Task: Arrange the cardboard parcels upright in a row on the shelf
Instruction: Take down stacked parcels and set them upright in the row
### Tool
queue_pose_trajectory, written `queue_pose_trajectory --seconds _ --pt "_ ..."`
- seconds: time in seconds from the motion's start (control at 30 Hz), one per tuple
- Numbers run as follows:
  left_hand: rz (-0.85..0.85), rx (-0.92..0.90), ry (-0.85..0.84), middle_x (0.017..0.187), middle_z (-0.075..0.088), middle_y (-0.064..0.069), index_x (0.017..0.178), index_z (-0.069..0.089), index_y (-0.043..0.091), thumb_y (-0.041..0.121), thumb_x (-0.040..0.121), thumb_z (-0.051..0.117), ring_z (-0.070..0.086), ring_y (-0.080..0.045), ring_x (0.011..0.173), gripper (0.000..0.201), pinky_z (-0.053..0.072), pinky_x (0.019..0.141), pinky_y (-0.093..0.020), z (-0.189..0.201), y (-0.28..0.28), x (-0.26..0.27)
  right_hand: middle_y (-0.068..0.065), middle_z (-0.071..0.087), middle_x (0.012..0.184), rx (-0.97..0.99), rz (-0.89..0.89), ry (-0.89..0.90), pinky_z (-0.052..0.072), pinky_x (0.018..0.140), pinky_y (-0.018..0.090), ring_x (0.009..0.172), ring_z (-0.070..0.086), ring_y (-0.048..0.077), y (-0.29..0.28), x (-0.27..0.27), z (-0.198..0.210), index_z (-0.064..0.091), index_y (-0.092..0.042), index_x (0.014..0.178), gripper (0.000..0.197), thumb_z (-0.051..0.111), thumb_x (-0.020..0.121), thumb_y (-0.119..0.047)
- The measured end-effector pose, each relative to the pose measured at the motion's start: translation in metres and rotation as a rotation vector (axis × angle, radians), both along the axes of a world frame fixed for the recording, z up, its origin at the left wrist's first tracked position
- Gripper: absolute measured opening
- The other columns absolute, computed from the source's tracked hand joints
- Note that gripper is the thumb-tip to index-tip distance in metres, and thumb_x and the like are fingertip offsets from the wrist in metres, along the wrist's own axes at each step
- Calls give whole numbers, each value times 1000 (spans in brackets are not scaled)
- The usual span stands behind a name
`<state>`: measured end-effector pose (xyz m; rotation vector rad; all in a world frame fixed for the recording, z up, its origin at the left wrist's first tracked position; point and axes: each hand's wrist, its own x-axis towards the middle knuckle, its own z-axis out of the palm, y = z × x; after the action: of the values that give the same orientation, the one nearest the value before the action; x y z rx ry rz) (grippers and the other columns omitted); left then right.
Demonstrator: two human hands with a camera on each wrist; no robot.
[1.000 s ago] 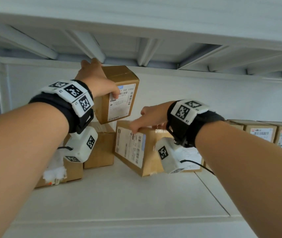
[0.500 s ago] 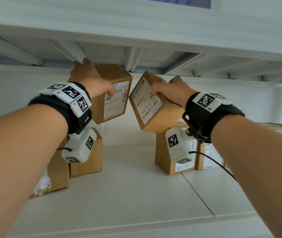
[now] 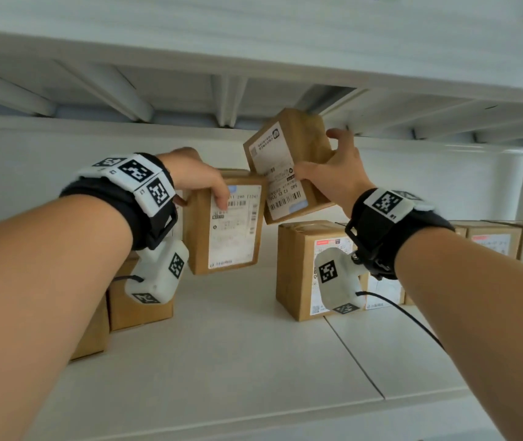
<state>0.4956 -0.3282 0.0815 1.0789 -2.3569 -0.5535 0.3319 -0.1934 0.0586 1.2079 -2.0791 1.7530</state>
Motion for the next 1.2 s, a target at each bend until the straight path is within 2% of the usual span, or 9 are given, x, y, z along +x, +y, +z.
queue_pose_trajectory --seconds 0.13,0.27,0.4,0.53,0.6,0.73,0.8,0.93,1.2 --pt "-93 146 -136 98 72 -7 91 60 13 10 72 79 65 -19 97 28 53 95 -41 -14 6 -5 7 40 133 -6 -22 25 57 86 45 111 54 26 1 -16 -6 27 -28 141 86 75 70 -28" --pt "-140 202 -210 95 69 -3 89 56 15 3 75 76 62 -14 89 27 50 99 -41 -27 10 -14 7 37 136 4 -23 54 55 82 37 108 48 21 2 -25 -9 25 -28 143 88 76 72 -23" --pt "-147 226 -271 103 67 -6 118 55 6 2 75 77 60 -18 97 48 48 102 -40 -38 5 -21 6 36 136 7 -4 84 47 74 30 104 43 17 4 -31 -11 23 -29 145 91 78 72 -20" --pt "-138 231 -300 128 57 -8 141 37 11 5 73 81 54 -25 120 81 46 105 -42 -48 4 -33 4 37 136 0 25 121 47 78 31 108 42 15 4 -35 -13 22 -30 145 95 79 70 -19" --pt "-118 165 -373 143 47 -7 148 30 15 17 73 83 44 -26 132 92 40 109 -42 -48 5 -39 3 38 132 2 40 147 49 79 31 108 45 16 4 -35 -12 22 -30 146 96 79 69 -19" --pt "-142 -47 -479 160 23 0 155 15 22 63 63 76 26 -21 146 118 26 117 -41 -35 15 -54 4 40 130 -1 50 202 54 87 36 110 52 19 3 -36 -11 22 -31 145 98 80 67 -20" --pt "-220 -88 -473 159 25 1 154 17 20 70 65 69 27 -19 145 115 25 118 -37 -30 27 -65 3 40 129 7 42 226 56 88 39 109 53 19 5 -39 -10 21 -31 145 99 80 67 -20" --pt "-265 -153 -497 156 33 -2 153 22 17 67 75 63 33 -21 141 102 28 115 -36 -33 48 -94 0 36 123 40 26 254 53 91 37 109 48 18 15 -52 -10 19 -30 146 98 79 70 -18" --pt "-259 -153 -515 137 54 2 139 48 23 64 64 75 52 -18 122 90 41 107 -36 -39 41 -122 0 40 122 25 39 246 55 88 40 110 52 21 21 -70 -9 20 -32 145 96 79 70 -19"
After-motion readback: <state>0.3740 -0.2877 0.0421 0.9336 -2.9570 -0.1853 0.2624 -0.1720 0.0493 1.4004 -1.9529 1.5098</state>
